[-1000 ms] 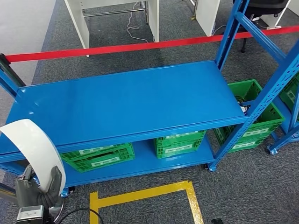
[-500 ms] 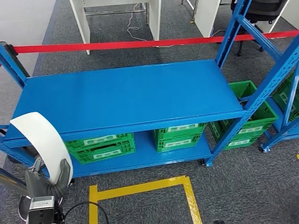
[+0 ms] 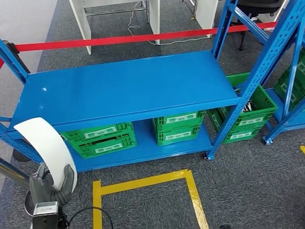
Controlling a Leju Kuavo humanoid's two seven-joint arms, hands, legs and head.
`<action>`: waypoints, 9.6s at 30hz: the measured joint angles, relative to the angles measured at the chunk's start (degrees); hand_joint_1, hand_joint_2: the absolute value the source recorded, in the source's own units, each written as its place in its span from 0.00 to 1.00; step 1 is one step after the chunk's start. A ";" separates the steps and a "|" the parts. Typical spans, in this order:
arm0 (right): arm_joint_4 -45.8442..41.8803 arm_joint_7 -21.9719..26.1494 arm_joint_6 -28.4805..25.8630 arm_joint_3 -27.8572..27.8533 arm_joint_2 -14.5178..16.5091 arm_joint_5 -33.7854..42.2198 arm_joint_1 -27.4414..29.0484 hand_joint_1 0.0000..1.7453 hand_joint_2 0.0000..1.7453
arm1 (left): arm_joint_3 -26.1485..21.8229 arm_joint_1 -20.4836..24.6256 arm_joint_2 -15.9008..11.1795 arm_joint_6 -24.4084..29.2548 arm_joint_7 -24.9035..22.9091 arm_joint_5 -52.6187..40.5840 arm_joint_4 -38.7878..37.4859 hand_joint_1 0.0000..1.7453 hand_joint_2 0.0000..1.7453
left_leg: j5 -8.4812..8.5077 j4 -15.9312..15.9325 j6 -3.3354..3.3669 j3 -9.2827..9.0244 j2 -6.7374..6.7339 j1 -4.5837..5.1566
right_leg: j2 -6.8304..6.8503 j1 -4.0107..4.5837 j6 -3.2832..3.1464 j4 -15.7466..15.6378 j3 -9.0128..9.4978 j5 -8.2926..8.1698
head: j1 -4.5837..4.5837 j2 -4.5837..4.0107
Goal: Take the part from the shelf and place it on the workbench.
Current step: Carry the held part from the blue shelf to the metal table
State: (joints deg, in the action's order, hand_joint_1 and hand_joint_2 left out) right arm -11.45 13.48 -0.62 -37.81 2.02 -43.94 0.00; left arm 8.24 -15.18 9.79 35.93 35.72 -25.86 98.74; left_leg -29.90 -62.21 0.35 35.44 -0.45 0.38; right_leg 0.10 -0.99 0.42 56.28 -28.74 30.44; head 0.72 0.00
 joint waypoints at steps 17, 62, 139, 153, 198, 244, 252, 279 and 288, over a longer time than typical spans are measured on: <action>0.09 1.04 -0.14 0.56 0.53 -2.79 -0.18 0.00 1.00 | -0.40 -5.65 -1.51 1.19 1.20 1.84 4.92 1.00 1.00 | 1.15 7.83 2.86 -7.63 -0.10 0.10 | 0.00 0.20 2.52 10.14 -9.86 3.12 | 0.31 0.00; 0.36 6.79 -0.90 -1.72 2.34 1.25 -1.21 0.00 1.00 | -4.60 -6.52 -0.34 -4.83 4.21 1.93 5.56 1.00 1.00 | -2.95 -2.99 -0.47 1.43 0.25 -0.12 | 0.20 -0.11 0.02 0.94 -1.45 -0.83 | 0.12 0.00; -0.20 9.90 2.22 -8.25 5.17 0.14 -4.78 0.00 1.00 | -6.35 -7.51 0.79 -3.41 4.41 -2.26 6.39 1.00 1.00 | 3.61 5.01 2.41 -2.59 0.19 0.09 | 1.17 0.01 2.02 10.43 -3.76 6.78 | -0.37 0.00; -0.19 9.55 1.99 -8.23 5.78 -0.37 -4.93 0.00 1.00 | -7.16 -7.31 0.63 -3.93 4.41 -4.13 6.50 1.00 1.00 | 1.13 -1.47 -0.44 1.47 4.18 0.15 | -0.97 -0.62 0.07 1.23 -0.50 -0.11 | -1.21 0.00; -0.22 10.78 3.16 -10.02 5.11 0.70 -4.21 0.00 1.00 | -4.21 -5.33 0.70 -3.21 3.02 -6.14 6.39 1.00 1.00 | 2.03 5.15 1.20 -5.01 -1.20 -0.67 | 4.38 -0.04 2.11 2.81 -0.95 1.89 | -1.28 0.00; -0.22 10.76 3.14 -10.58 5.17 0.05 -3.84 0.00 1.00 | -3.89 -5.38 0.14 -2.93 2.80 -6.20 6.31 1.00 1.00 | 3.94 2.67 0.23 0.57 4.80 0.39 | -1.69 0.18 -0.28 -1.50 1.72 0.17 | -1.19 0.00; -0.22 10.21 3.02 -10.70 5.13 -0.44 -3.64 0.00 1.00 | -3.91 -5.32 0.02 -2.21 2.81 -6.23 6.35 1.00 1.00 | 0.83 -1.25 -1.43 -2.63 -1.16 -0.94 | 5.14 0.39 -0.12 -1.21 1.40 -0.26 | -1.47 0.00; -0.13 8.22 2.76 -11.17 5.27 -2.27 -2.01 0.00 1.00 | -16.16 -5.59 2.86 -1.22 4.33 7.82 11.07 1.00 1.00 | -4.65 -12.27 -1.13 4.80 1.17 -0.49 | 1.59 -0.11 0.05 0.90 -1.02 -0.47 | -1.18 0.00; -0.13 7.80 1.63 -11.17 5.73 -2.45 -2.31 0.00 1.00 | -19.77 -5.69 4.42 -0.91 4.39 7.75 12.35 1.00 1.00 | 2.45 4.39 1.27 -3.15 -2.44 0.71 | 7.06 0.46 1.62 0.85 0.04 0.64 | -1.29 0.00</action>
State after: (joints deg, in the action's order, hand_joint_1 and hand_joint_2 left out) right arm -11.58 21.28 1.01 -48.98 7.74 -46.39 -2.32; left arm -11.53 -20.87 14.20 35.02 40.11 -18.10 111.09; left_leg -27.45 -57.82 1.62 32.29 -2.90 1.09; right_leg 7.17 -0.54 2.04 57.13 -28.70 31.08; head -0.57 0.00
